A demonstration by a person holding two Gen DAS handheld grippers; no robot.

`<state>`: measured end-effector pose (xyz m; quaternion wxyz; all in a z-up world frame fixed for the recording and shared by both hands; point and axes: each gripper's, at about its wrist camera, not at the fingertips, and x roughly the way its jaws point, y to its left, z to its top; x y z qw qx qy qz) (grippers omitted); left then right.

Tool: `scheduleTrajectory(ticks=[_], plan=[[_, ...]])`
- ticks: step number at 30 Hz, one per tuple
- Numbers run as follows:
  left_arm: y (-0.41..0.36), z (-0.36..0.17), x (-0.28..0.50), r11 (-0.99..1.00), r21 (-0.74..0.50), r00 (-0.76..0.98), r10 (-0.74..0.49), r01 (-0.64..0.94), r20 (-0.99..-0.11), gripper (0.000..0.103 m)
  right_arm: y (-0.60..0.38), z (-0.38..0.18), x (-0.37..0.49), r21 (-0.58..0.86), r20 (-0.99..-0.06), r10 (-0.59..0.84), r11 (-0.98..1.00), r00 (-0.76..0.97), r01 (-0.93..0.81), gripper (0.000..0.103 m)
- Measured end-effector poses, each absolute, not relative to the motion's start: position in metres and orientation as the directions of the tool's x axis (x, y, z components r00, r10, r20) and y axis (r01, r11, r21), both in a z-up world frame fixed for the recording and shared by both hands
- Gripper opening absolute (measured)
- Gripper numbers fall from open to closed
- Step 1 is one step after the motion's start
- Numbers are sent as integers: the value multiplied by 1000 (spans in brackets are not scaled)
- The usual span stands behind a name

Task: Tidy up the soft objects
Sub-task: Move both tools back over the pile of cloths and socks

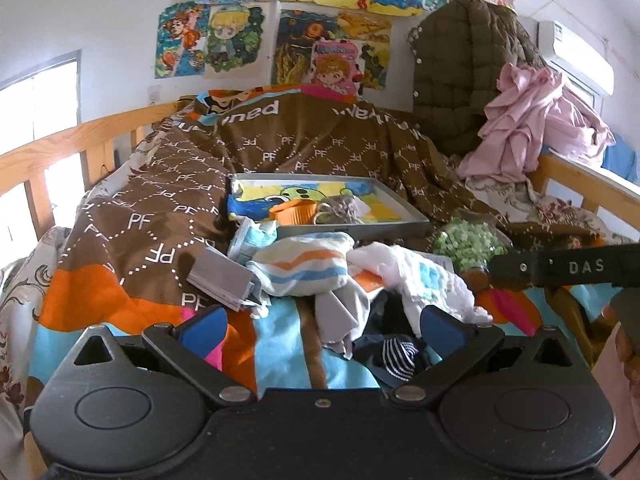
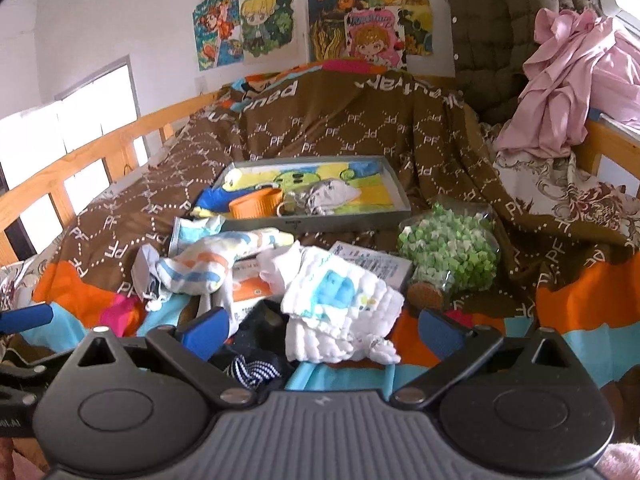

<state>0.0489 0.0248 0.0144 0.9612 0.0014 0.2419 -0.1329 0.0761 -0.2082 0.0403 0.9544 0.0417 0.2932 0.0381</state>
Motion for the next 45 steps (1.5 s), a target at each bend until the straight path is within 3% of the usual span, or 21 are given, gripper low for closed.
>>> scheduleTrajectory(ticks=[27,45], plan=[[-14,-12,61,912,28,727,-307,408,-615,102,-204,27,95,89,-648,88,995,756,-39,103],[-39,-43,94,836,-21,615,-420,548,-668,102,-217,11,155,165,-738,185,982,649,-92,103]])
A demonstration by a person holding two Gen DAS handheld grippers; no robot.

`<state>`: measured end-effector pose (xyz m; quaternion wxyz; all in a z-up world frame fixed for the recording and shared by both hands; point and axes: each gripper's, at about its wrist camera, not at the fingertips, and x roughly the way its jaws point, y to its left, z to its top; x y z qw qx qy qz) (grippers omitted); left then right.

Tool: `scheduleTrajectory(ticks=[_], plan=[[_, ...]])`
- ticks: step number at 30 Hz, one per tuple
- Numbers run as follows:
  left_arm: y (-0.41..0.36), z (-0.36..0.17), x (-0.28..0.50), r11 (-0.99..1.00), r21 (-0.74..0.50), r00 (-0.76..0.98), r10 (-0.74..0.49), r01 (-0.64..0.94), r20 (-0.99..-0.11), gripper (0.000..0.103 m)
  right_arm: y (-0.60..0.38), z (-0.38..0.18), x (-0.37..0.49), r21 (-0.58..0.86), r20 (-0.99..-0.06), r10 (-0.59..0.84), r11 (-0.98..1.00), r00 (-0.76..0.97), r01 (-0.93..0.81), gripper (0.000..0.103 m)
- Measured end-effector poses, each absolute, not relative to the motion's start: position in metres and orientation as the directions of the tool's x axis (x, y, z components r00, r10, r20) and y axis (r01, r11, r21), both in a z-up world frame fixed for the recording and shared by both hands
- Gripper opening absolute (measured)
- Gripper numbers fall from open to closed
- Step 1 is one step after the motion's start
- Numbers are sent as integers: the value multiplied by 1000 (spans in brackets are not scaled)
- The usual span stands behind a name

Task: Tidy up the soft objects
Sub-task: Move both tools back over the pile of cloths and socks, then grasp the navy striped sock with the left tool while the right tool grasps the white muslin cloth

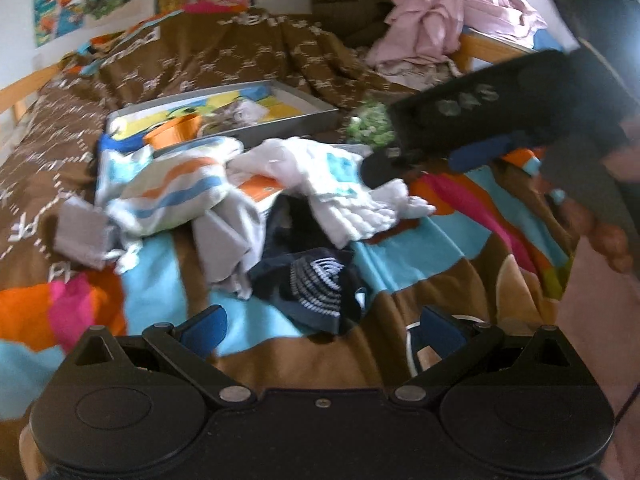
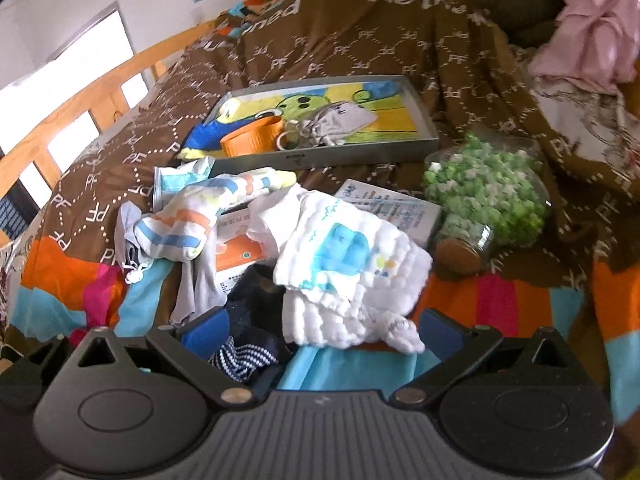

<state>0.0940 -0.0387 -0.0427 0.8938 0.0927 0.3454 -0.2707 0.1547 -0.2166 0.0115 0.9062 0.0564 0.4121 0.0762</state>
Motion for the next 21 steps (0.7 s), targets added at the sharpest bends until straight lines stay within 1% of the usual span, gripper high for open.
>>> scheduleTrajectory(ticks=[4,6,12,17,21], plan=[[-53,-52,100,793,32,602,-434,608,-671,102,-221,6,179,154,-758,198,980,622,-125,103],[-56,-56,104,774,26,579,-450,632,-680,102,-225,2,192,176,-763,229,973,604,-146,103],[-49,-64,120,782,-94,531,-501,616,-684,102,-229,-7,222,143,-778,231,971,584,-194,103],[-41,-70,136,817,-186,530,-509,546,-678,101,-235,-16,239,154,-791,234,970,565,-186,103],[-30,-73,144,831,-281,531,-530,480,-661,99,-235,-22,244,136,-799,219,973,561,-187,103]])
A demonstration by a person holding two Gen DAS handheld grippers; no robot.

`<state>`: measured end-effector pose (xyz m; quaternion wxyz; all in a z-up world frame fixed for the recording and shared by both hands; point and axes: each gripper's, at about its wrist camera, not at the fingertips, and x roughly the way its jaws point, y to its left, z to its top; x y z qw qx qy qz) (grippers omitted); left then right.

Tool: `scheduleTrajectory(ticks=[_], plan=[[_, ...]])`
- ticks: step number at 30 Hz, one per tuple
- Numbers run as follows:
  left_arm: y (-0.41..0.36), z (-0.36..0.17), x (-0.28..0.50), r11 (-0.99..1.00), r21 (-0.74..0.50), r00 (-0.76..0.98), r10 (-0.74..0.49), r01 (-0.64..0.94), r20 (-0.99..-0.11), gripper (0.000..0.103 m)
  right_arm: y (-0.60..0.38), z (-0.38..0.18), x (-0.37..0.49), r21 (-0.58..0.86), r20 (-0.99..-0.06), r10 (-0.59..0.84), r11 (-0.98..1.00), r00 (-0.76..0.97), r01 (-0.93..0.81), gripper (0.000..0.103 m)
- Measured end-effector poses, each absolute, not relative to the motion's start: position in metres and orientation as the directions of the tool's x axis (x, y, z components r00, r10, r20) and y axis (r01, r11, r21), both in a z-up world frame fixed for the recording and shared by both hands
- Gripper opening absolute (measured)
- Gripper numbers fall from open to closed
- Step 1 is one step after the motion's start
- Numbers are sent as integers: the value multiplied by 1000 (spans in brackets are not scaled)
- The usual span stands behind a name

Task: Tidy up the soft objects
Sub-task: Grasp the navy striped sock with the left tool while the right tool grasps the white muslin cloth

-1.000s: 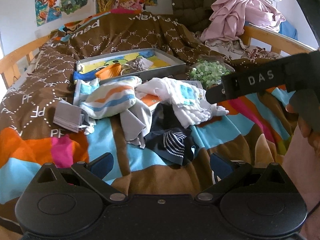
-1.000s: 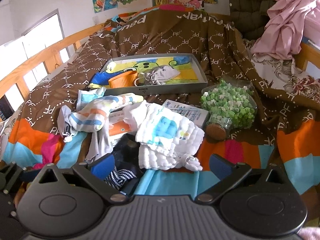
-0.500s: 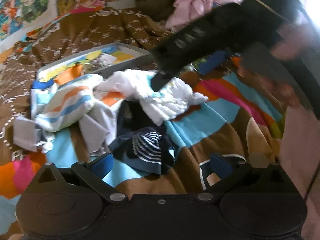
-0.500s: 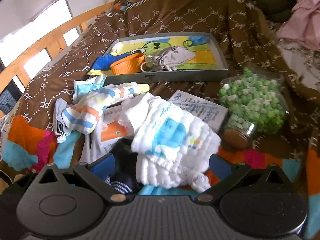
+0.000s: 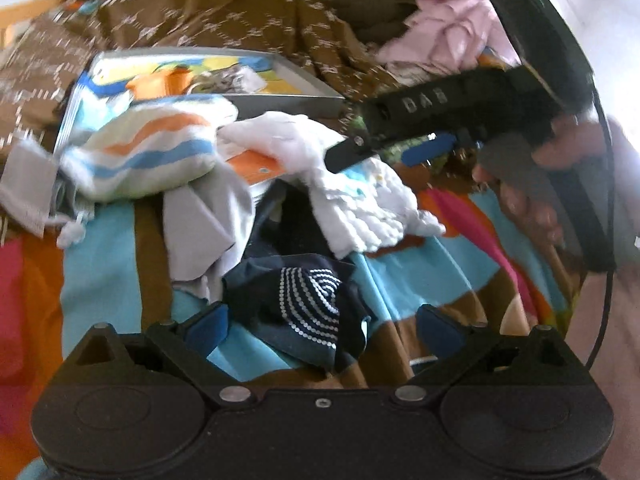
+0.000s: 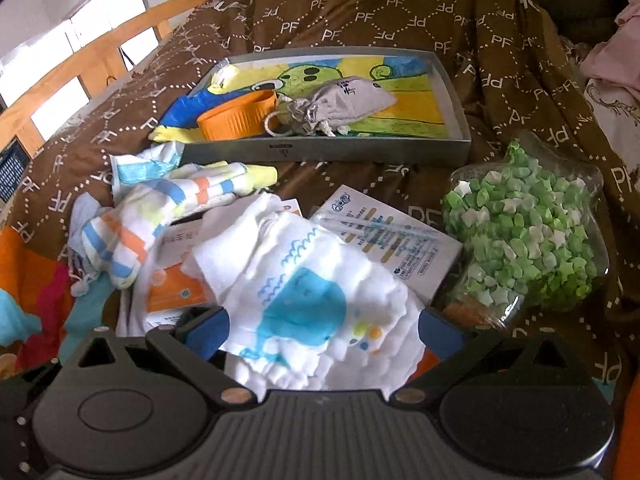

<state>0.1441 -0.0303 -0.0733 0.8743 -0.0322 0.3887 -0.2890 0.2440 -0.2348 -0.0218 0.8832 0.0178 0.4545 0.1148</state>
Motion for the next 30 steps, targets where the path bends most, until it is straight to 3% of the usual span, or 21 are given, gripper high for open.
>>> scheduleTrajectory(ticks=[6,11,14,16,23,30], plan=[[-25,-78,153,840,-360,540,-538,405,-648,93,-233,-31,249,151,-829,219,974,515,-171,98],[-27,-79,154,846,-350,541,-528,402,-655,80,-239,-39,249,206,-853,246,969,461,-136,91],[-27,-80,155,844,-362,533,-533,397,-657,64,-239,-43,249,218,-865,252,968,435,-127,88],[-27,-82,157,840,-368,524,-537,398,-661,46,-236,-45,248,210,-873,247,969,421,-132,87],[-25,-85,160,849,-366,528,-525,382,-667,24,-230,-54,245,141,-900,193,977,390,-158,86],[-25,-84,158,847,-367,532,-528,385,-661,11,-230,-54,241,123,-901,178,979,396,-160,62]])
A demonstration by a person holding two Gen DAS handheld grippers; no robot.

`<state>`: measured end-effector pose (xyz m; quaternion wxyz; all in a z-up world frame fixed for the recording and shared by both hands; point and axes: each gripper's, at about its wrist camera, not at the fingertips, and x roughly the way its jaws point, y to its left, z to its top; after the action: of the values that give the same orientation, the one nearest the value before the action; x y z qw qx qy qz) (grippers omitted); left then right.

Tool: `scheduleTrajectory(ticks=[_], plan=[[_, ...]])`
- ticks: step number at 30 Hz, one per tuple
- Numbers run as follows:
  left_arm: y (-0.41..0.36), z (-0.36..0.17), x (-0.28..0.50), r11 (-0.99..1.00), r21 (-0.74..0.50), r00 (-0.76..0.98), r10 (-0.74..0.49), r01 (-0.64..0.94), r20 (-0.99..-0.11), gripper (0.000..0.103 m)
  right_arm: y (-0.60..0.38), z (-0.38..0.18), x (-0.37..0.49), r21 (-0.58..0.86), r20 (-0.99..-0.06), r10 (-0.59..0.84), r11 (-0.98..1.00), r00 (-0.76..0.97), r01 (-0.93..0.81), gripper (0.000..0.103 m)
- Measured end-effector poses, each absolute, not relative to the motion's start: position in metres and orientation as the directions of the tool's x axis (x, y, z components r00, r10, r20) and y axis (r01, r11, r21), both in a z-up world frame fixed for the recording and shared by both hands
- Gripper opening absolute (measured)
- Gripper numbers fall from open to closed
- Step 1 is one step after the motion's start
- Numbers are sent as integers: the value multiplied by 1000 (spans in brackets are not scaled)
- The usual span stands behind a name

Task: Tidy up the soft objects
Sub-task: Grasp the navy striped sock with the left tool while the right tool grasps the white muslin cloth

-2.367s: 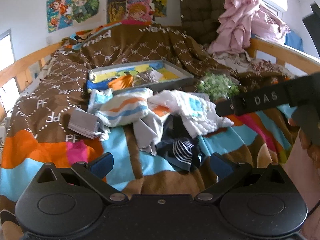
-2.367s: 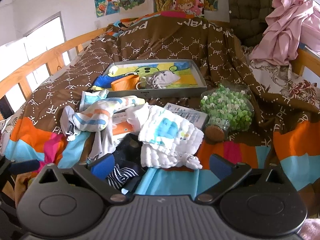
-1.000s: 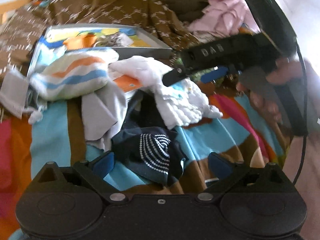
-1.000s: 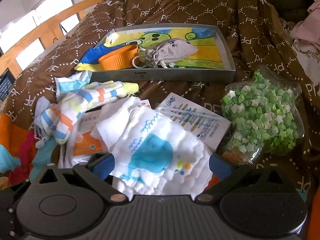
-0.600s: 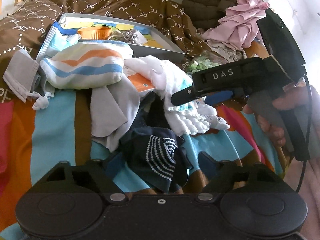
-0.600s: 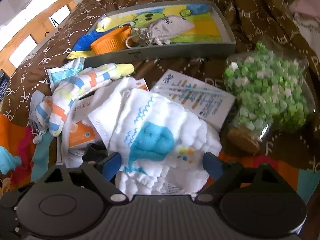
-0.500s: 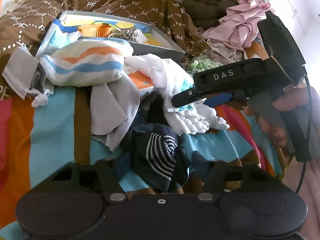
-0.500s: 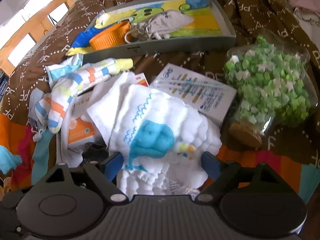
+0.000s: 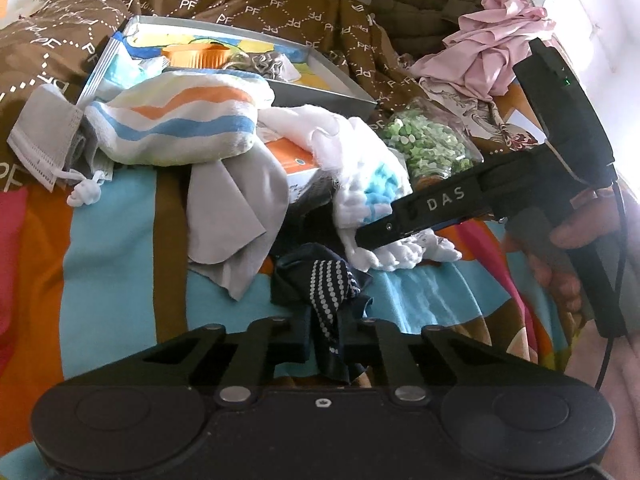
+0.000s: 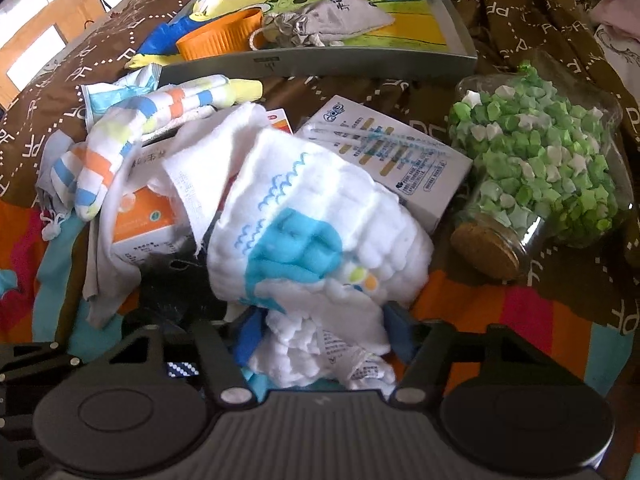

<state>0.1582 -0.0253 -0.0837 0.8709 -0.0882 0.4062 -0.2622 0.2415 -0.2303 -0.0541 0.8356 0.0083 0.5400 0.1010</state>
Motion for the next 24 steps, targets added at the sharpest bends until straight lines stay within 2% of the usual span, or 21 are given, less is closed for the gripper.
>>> scheduleTrajectory(ticks=[5,7,10,13,23,24], plan=[[-28,-81,154,847,-343,544,-526,407,-654,9,-238,-50,236,138,-889,193,978,414,-157,48],[-30,-79,153,846,-329,549,-525,420,-650,6,-242,-46,234,156,-882,203,977,426,-143,38],[-31,-76,149,841,-317,558,-531,438,-638,3,-250,-36,227,188,-860,224,974,458,-122,30],[-32,-70,145,821,-327,557,-561,467,-613,3,-260,-22,215,234,-823,256,966,507,-109,24],[-35,-54,132,784,-330,573,-613,525,-544,3,-290,-5,209,399,-704,359,914,613,-77,12],[-33,-52,133,782,-336,577,-617,525,-535,3,-291,-4,208,405,-693,366,910,622,-83,3]])
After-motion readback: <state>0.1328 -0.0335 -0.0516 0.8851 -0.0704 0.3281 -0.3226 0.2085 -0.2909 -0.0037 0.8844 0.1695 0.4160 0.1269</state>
